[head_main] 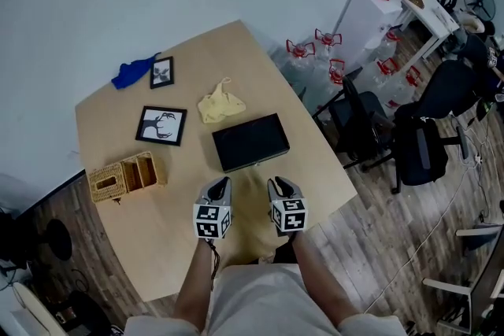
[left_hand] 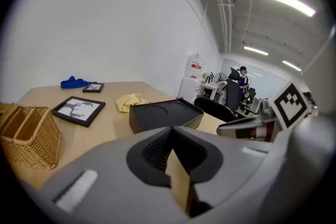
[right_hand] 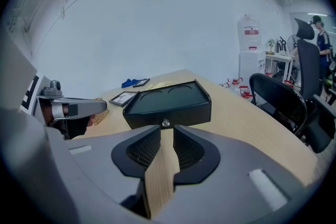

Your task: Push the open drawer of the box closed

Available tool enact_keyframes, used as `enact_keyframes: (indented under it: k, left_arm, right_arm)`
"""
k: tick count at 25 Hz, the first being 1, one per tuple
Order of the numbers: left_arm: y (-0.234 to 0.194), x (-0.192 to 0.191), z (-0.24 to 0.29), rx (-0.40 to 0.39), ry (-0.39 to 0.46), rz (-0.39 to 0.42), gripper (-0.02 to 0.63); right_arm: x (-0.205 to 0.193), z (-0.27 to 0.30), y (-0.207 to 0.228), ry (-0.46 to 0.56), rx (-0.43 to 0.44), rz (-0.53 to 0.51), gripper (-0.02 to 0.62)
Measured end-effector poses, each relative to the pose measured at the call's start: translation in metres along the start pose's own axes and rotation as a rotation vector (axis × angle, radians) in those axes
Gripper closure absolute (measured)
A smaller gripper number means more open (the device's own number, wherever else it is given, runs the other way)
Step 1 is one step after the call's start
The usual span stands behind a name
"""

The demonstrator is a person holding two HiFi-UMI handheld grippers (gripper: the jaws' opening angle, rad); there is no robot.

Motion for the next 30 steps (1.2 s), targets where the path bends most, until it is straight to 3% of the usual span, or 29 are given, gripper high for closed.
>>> enact_keyframes:
  k: [4, 10, 13, 16, 30]
  left_arm:
    - [0.008, -0.005, -0.013, 0.004, 0.006, -0.048, 0.554]
    - [0.026, -0.014, -0.017, -0.029, 0.003, -0.024, 0.554]
    - [0.026, -0.019, -0.018, -0.039, -0.009, -0.006, 0.554]
    - [0.024, -0.022, -0.022, -0.034, 0.002, -0.045, 0.554]
    - [0.028, -0.034, -0.038, -0.012, 0.009, -0.063, 0.554]
  right_arm:
    - [-0.011, -0.009, -0.008, -0.009, 0.018, 0.02, 0.52]
    - [-0.008, -0.015, -0.012, 0.009, 0.021, 0.002, 0.523]
    - [-0.004, -0.018, -0.015, 0.024, 0.013, -0.008, 0.568]
    - [-0.004, -0.021, -0.016, 0.032, 0.006, -0.019, 0.594]
    - [-0.009, -0.025, -0.022, 0.024, 0.046, -0.056, 0.594]
Point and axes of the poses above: the fingertips, and each gripper's own axes: z forward along the fingers, y to its right, x out of its top, the point moved 7 cm from there along -z, backward along the fingers, and after that the axes turned 6 degrees about -z, right-handed, at the moved point
